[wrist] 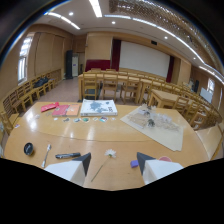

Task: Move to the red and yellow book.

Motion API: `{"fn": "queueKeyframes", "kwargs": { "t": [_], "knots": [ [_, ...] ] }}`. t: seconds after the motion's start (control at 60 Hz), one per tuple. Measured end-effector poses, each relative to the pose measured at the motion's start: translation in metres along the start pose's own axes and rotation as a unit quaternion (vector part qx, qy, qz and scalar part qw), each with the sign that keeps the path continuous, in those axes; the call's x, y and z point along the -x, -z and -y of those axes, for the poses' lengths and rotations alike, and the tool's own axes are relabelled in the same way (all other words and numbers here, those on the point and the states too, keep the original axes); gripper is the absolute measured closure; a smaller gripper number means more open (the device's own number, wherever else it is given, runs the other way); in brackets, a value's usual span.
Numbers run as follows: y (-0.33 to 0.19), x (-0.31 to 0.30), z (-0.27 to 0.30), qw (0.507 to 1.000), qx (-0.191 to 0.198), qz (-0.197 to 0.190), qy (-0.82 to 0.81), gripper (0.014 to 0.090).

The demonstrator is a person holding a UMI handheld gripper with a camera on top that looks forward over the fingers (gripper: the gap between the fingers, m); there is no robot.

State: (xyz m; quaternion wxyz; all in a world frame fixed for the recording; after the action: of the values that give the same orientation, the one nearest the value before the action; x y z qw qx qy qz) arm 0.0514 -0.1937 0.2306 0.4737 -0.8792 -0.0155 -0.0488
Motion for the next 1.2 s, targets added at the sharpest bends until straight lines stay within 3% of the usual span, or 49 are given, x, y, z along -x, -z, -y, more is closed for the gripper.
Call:
{"fn": "queueKeyframes", "kwargs": {
  "t": [0.217,0.383,0.4,0.417,0.717,0.917,1.2],
  "knots": [
    [0.004,0.023,-0.001,1.000,0.001,-0.002,0.004,0.0183],
    [0.010,0.070,-0.001,1.000,-0.004,-0.003,0.000,0.0182],
    [0.011,0.075,-0.001,1.000,-0.005,-0.002,-0.001,0.0216],
    [0.013,0.079,-0.002,1.000,-0.006,-0.001,-0.002,0.0181],
    [0.008,0.180,0.018,0.999,-0.012,0.029,-0.004,0.0180],
    [-0.038,0.235,0.045,0.999,-0.014,0.052,0.006,0.0181],
    [-0.160,0.307,0.092,0.997,0.001,0.082,0.009,0.0182]
  ]
}}
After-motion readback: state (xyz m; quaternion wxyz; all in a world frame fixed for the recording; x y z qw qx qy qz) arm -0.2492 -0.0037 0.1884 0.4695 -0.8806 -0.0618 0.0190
